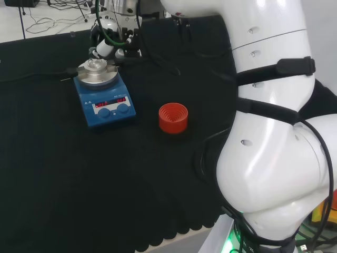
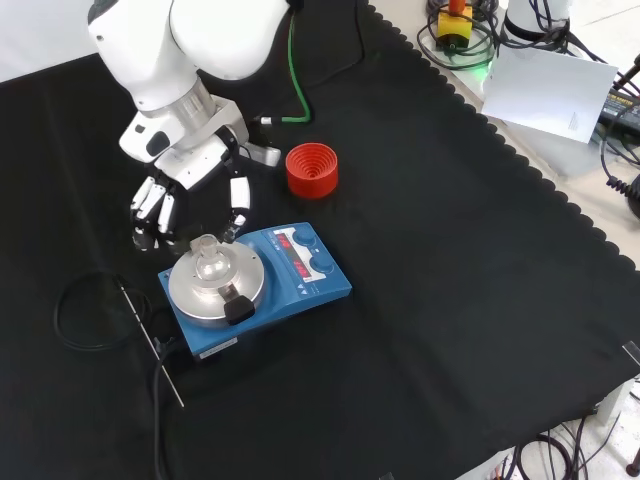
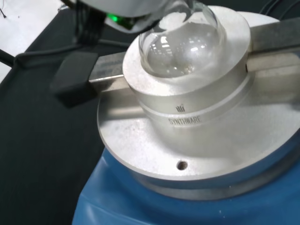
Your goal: Place the round-bottom flask on the heater.
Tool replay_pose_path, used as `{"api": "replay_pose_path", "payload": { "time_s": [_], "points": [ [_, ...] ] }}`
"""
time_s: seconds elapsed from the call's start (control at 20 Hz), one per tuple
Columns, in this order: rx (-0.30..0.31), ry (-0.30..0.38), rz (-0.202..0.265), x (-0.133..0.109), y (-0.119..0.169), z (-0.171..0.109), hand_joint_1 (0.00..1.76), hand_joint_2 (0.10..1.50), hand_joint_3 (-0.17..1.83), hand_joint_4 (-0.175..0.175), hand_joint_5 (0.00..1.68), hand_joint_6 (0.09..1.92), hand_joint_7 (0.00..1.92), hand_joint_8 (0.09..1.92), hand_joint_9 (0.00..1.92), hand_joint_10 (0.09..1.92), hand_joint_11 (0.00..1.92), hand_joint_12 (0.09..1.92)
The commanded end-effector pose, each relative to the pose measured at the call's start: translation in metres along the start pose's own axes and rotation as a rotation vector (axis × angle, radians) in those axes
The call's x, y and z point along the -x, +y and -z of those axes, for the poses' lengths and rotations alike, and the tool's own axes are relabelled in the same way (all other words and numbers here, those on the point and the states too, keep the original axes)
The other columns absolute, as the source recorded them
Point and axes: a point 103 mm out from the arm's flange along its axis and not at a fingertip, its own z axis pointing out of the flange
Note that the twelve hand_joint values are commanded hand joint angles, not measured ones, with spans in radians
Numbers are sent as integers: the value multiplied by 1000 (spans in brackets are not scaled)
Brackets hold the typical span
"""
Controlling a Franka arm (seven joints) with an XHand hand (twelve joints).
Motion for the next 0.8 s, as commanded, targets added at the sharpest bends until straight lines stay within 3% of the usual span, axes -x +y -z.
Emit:
{"api": "replay_pose_path", "payload": {
  "time_s": [0.05, 0.3, 0.8],
  "points": [
    [20, 5, 12, -5, -3, 3, 905, 621, 614, -71, 370, 755, 120, 720, 448, 706, 235, 1376],
    [39, -8, 13, -10, -14, 11, 864, 601, 560, -67, 292, 543, 97, 722, 417, 726, 209, 1389],
    [72, -43, -44, -17, -67, 53, 858, 609, 537, -65, 320, 461, 95, 715, 401, 724, 187, 1389]
  ]
}}
